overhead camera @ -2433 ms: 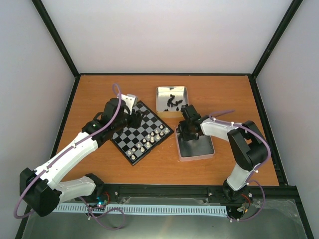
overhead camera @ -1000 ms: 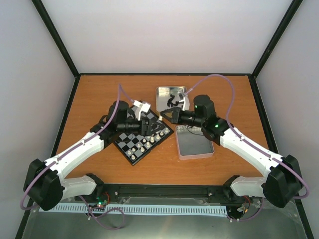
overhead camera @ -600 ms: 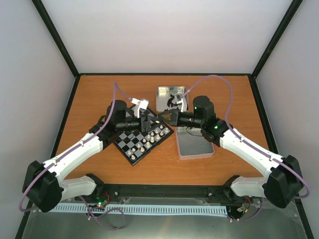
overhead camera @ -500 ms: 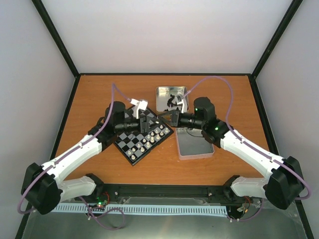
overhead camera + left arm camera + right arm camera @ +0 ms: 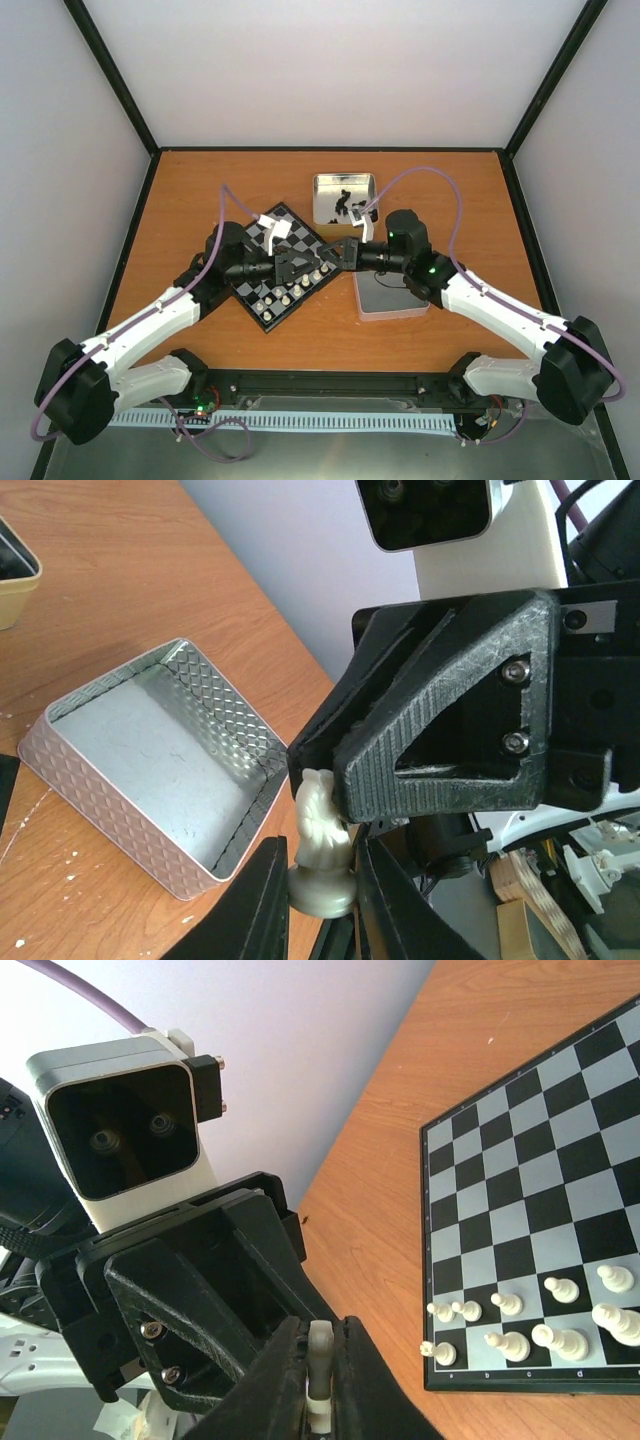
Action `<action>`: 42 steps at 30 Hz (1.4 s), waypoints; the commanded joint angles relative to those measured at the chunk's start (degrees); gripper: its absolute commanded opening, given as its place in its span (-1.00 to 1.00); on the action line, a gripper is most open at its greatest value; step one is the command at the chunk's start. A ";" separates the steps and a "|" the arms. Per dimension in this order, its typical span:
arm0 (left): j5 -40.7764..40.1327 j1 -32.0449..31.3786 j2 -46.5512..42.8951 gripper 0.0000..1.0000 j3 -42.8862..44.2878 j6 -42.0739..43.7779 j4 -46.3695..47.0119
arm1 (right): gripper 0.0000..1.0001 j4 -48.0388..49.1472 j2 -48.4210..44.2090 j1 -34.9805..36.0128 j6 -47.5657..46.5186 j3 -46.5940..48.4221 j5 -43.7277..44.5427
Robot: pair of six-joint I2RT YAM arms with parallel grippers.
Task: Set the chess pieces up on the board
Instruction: Place the chess piece on the chessboard.
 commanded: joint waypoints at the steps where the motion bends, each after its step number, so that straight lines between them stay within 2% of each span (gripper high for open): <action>1: 1.15 0.28 -0.81 -0.99 -1.26 3.83 2.13 | -0.72 0.86 -1.83 0.41 -0.37 -0.35 -1.41; 2: 1.50 0.28 -0.77 -0.99 -1.10 4.53 1.72 | -0.64 -0.10 -1.93 0.42 -0.48 -0.10 -1.20; 4: 1.85 0.28 -0.91 -0.99 -0.73 6.64 0.52 | -0.32 -3.73 -1.89 0.42 -1.33 0.97 -0.34; 6: 2.05 0.28 -1.35 -0.99 -0.33 9.19 -0.90 | -0.23 -8.27 -1.61 0.42 -2.94 3.59 -0.37; 11: 4.55 0.29 -1.06 -0.99 3.11 19.77 -8.90 | -0.25 -18.32 1.17 0.29 -7.69 8.69 -5.59; 16: 8.57 0.29 -0.47 -0.99 6.09 22.34 -12.02 | -0.21 -24.41 2.53 0.34 -14.69 10.64 -8.32; 20: 8.95 0.28 -1.70 -0.99 5.54 22.69 -12.61 | -0.19 -25.33 1.98 0.34 -16.87 10.68 -10.15; 24: 9.82 0.28 -2.07 -0.99 6.11 22.87 -13.21 | -0.44 -24.09 2.00 0.33 -16.64 10.06 -11.79; 27: 9.74 0.28 -2.36 -0.99 6.34 23.50 -13.98 | -0.49 -21.67 2.36 0.34 -14.96 9.44 -13.21; 29: 9.45 0.28 -2.41 -0.99 6.46 23.87 -14.54 | -0.40 -21.17 2.75 0.35 -14.47 9.71 -13.52; 31: 9.28 0.28 -2.47 -0.99 6.49 23.85 -14.82 | -0.23 -20.01 2.87 0.34 -13.42 9.87 -13.70; 33: 9.17 0.28 -2.56 -0.99 6.35 23.90 -14.81 | -0.18 -18.83 3.23 0.34 -12.29 10.18 -13.68; 35: 8.95 0.28 -2.57 -0.99 6.21 23.78 -14.70 | -0.22 -19.03 4.21 0.32 -12.17 10.73 -13.19; 39: 8.70 0.28 -2.80 -0.99 6.17 23.78 -14.63 | -0.61 -18.74 5.30 0.31 -11.81 10.46 -13.31; 42: 8.33 0.28 -3.07 -0.99 6.02 23.65 -14.75 | -0.81 -18.97 5.17 0.34 -12.53 10.07 -13.64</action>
